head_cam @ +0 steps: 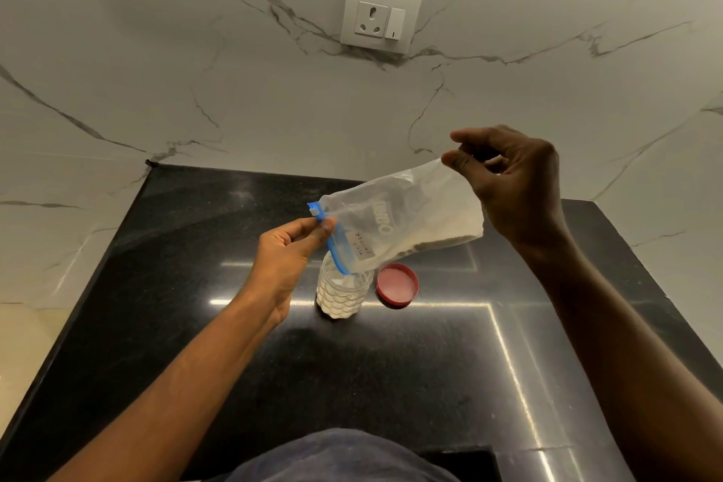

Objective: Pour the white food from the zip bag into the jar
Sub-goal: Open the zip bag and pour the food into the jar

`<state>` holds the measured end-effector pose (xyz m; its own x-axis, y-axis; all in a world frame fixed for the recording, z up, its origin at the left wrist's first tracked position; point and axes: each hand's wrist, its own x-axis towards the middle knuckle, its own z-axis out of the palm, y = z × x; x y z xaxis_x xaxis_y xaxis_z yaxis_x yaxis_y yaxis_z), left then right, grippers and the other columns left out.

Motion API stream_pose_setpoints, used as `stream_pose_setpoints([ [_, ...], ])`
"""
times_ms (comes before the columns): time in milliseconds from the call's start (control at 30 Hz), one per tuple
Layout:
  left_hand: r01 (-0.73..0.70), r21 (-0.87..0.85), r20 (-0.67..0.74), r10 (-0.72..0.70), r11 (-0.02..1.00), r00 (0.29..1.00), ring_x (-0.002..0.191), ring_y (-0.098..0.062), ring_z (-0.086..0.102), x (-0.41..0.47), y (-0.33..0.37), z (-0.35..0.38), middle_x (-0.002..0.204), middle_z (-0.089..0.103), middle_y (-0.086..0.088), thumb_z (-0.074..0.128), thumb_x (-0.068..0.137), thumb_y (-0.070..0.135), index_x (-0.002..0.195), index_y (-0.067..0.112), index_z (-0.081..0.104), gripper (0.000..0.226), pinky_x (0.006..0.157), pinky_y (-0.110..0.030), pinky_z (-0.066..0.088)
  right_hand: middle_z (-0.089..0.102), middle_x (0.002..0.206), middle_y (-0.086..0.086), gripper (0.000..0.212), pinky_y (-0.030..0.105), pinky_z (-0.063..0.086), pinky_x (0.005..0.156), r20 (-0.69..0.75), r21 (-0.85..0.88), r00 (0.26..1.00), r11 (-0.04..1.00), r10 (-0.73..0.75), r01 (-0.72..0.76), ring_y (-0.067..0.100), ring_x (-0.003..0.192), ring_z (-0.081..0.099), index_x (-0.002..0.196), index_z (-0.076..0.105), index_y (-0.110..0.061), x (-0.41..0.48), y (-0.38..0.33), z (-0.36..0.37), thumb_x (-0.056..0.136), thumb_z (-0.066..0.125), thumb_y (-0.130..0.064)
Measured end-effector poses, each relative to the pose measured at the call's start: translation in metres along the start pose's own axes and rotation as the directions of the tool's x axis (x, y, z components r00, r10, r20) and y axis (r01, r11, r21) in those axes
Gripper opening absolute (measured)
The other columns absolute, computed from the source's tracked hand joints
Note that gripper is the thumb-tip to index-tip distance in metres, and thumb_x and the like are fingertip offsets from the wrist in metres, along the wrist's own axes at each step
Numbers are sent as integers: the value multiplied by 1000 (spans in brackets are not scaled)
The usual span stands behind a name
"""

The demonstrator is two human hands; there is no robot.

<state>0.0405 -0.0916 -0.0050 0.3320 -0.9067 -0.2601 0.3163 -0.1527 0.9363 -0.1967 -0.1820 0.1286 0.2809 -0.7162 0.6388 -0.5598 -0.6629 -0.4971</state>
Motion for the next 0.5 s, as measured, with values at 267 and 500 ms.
stream_pose_setpoints([
  [267,5,-8,13,-5,1000,1000,78,15,72,0,-1,0,90,82,19,75,93,27,103,26,79,11,84,-23,47,73,98,-1,30,10,55,70,-7,5,1000,1000,-1,1,5,79,69,117,76,-4,0,-1,1,91,81,-15],
  [500,4,-38,6,-4,999,1000,76,15,72,0,-2,0,88,82,19,75,93,26,102,26,78,9,84,-24,47,73,96,-2,30,7,54,69,-6,19,1000,1000,7,-6,2,80,69,117,76,-4,-1,1,0,90,81,-15],
])
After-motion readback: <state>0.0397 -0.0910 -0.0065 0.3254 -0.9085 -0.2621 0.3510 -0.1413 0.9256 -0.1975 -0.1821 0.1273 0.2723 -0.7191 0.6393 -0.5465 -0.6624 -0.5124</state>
